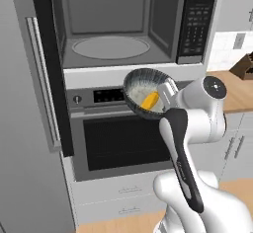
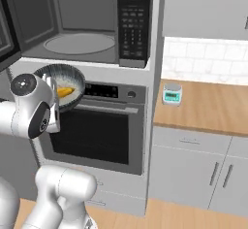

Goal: Pick the corn from the sink and place it in the bowl. Then pick the bowl and place it in the microwave. Then close the microwave door and press the start button.

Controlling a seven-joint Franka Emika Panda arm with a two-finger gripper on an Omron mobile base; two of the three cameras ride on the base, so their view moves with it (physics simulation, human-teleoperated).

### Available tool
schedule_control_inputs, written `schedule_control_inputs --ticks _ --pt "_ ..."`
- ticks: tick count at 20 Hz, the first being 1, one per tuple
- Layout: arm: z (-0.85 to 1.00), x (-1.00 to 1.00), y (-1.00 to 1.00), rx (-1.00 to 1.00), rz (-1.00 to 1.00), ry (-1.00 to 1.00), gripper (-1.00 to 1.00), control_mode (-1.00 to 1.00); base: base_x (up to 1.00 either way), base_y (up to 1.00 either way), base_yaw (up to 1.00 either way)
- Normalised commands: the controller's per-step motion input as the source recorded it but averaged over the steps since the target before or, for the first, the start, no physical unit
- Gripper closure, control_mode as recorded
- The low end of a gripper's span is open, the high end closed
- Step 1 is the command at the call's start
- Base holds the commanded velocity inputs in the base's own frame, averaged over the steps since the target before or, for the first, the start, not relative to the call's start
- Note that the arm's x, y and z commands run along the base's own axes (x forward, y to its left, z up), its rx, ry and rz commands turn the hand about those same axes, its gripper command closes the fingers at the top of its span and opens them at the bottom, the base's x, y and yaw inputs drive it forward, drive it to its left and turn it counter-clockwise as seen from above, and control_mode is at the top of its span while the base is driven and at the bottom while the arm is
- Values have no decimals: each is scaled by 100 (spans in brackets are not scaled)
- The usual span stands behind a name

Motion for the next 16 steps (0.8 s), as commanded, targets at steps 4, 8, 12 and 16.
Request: schedule_control_inputs --ticks 4,8,12,16 --pt "0 0 0 0 0 0 100 100 29 27 -26" --pt "0 0 0 0 0 0 100 100 41 37 -19" --pt "0 0 0 0 0 0 100 100 58 36 -14" --pt "0 0 0 0 0 0 100 100 39 30 -12"
